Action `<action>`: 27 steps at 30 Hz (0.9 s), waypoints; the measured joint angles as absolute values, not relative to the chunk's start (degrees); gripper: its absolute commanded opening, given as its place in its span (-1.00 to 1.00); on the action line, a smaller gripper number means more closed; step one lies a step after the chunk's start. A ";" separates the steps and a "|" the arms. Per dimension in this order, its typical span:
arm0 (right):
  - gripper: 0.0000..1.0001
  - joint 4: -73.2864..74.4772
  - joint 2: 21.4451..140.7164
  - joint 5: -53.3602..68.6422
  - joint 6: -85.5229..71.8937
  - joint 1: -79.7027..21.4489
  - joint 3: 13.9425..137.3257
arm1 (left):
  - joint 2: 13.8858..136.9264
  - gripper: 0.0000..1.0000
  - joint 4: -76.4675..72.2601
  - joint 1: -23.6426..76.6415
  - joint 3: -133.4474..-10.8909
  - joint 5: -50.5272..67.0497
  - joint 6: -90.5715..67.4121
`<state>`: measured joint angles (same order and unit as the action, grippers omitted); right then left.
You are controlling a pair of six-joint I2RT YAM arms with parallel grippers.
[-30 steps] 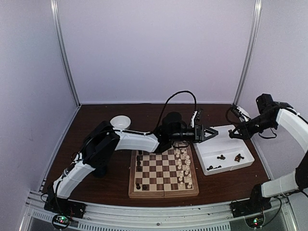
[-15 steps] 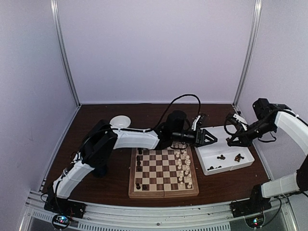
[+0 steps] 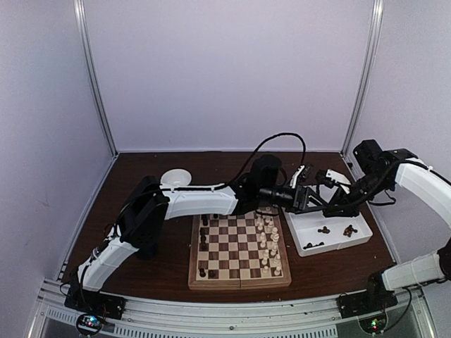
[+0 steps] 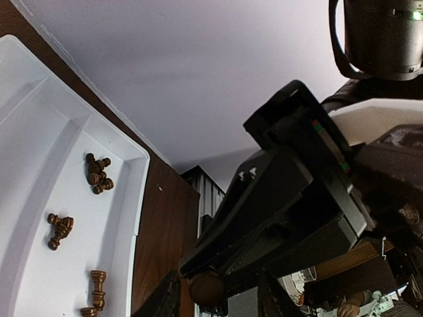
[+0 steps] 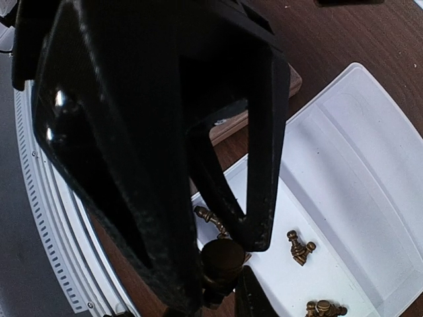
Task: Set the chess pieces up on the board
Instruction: Pass from the right arm to the left
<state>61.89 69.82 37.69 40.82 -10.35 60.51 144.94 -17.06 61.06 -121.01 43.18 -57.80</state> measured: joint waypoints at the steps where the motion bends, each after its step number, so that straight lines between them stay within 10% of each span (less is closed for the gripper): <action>1: -0.67 61.76 69.82 37.39 40.56 -10.59 60.53 | 144.94 -0.23 -16.58 61.14 -121.01 43.40 -57.76; 27: -0.67 61.25 70.11 34.06 39.22 -13.32 61.60 | 144.94 -0.76 -15.05 60.97 -121.01 44.16 -59.64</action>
<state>61.25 70.11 34.06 39.22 -13.32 61.60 144.94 -15.05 60.97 -121.01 44.16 -59.64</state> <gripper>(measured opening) 0.166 0.175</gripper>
